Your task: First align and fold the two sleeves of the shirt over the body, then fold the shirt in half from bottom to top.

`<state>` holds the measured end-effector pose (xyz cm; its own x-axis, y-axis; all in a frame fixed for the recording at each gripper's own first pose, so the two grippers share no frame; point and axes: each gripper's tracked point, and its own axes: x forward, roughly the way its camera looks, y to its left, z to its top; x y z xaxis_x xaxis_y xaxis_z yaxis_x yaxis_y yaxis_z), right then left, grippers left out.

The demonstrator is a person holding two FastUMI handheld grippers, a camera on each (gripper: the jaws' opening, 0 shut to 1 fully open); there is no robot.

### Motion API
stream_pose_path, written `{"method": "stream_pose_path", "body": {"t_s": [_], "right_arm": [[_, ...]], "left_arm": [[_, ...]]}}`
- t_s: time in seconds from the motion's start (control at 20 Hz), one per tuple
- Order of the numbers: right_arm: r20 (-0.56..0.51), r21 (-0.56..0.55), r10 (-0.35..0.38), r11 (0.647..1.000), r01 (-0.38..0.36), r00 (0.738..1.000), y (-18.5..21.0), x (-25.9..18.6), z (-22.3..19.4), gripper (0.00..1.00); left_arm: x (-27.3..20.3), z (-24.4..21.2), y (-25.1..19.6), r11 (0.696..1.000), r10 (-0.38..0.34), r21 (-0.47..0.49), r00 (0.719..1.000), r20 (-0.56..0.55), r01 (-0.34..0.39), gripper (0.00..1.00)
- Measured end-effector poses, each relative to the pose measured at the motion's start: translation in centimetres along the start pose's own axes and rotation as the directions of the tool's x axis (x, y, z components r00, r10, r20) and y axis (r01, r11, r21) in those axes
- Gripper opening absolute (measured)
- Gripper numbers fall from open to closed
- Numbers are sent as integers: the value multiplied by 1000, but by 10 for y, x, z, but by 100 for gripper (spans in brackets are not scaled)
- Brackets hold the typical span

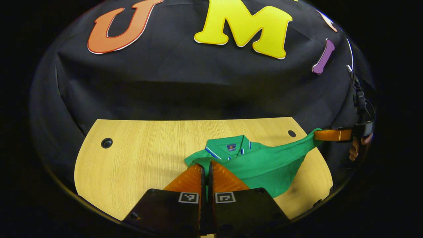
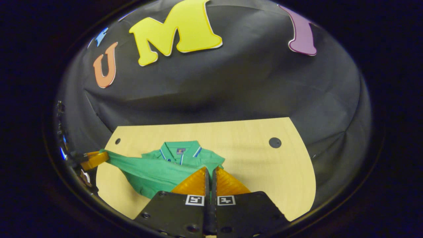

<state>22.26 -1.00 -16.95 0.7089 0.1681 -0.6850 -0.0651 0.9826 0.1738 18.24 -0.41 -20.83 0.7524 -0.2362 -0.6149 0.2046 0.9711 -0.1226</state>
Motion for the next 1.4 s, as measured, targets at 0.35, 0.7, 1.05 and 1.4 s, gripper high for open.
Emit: {"method": "stream_pose_path", "body": {"t_s": [0.35,0.7,1.05,1.4], "right_arm": [[9,-52,41,998,-40,999,17,38,11,0],[97,-117,33,993,-22,995,9,69,38,0],[80,-122,13,992,-3,997,-6,113,19,0],[-31,-115,-97,989,93,995,-28,124,-61,16]], "left_arm": [[33,5,5,992,34,-126,999,35,-29,6],[70,27,30,981,92,-179,990,104,-72,6],[108,3,46,979,116,-176,992,40,-107,12],[107,-25,66,962,182,-200,983,-35,-185,100]]}}
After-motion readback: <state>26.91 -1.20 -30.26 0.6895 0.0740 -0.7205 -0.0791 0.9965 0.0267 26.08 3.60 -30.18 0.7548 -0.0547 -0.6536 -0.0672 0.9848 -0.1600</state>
